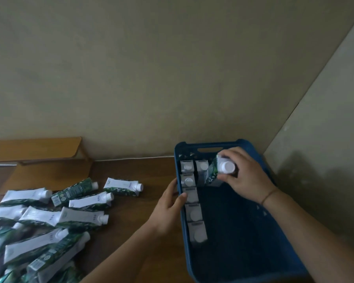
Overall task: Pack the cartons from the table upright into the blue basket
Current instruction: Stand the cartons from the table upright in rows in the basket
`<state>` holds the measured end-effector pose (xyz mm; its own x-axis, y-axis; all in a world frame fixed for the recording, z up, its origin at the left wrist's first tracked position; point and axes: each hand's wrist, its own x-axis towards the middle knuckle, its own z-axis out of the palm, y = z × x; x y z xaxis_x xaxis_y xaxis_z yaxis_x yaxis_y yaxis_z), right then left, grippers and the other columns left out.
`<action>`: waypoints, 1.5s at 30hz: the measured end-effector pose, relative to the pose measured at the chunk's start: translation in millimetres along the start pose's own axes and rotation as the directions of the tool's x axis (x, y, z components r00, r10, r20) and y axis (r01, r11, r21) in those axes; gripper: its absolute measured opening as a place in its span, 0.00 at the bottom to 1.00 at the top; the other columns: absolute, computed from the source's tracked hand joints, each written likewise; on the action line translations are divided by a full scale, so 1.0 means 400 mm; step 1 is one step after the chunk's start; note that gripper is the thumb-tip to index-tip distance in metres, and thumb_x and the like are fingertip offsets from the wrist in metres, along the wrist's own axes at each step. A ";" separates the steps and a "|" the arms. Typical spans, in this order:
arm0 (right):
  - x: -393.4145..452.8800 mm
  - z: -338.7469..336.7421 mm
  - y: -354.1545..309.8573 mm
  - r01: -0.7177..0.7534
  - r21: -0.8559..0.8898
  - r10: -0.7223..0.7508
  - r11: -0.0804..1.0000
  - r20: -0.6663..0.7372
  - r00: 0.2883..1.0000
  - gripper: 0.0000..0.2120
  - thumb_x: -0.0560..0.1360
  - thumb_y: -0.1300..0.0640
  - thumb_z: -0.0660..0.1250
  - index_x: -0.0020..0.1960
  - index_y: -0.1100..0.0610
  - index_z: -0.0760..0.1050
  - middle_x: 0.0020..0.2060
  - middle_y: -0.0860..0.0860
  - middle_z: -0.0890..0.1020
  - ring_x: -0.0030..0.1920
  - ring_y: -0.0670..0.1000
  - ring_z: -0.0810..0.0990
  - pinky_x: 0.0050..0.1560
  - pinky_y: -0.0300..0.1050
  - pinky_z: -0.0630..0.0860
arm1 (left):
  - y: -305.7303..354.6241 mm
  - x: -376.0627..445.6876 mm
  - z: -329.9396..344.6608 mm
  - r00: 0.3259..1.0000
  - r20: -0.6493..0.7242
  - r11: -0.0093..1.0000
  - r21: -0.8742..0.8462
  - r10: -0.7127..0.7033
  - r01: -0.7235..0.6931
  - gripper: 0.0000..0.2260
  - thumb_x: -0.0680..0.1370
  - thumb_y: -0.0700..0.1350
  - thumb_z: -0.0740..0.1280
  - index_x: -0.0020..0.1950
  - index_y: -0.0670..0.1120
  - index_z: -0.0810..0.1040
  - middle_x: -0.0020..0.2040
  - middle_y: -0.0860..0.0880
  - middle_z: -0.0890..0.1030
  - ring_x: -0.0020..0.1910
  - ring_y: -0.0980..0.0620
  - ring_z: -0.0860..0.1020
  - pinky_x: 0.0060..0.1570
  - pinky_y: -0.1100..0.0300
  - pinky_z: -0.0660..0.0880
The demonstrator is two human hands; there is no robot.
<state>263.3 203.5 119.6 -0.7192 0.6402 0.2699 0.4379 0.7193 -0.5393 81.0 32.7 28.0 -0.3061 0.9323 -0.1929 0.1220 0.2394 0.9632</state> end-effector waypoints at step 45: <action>0.011 0.620 -0.569 0.349 -0.231 0.025 0.908 0.862 0.506 0.27 0.75 0.45 0.67 0.71 0.48 0.64 0.67 0.52 0.73 0.63 0.56 0.74 0.57 0.55 0.76 | -0.280 -0.433 -0.464 0.868 -0.496 0.311 0.825 -0.002 0.472 0.29 0.76 0.57 0.67 0.76 0.54 0.64 0.75 0.49 0.67 0.73 0.40 0.61 0.69 0.45 0.61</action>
<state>26.8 -24.6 45.8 -0.8181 0.1092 -0.5646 0.2714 0.9389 -0.2116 -54.8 -206.1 -11.8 -0.7347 0.6740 -0.0770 0.6719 0.7387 0.0546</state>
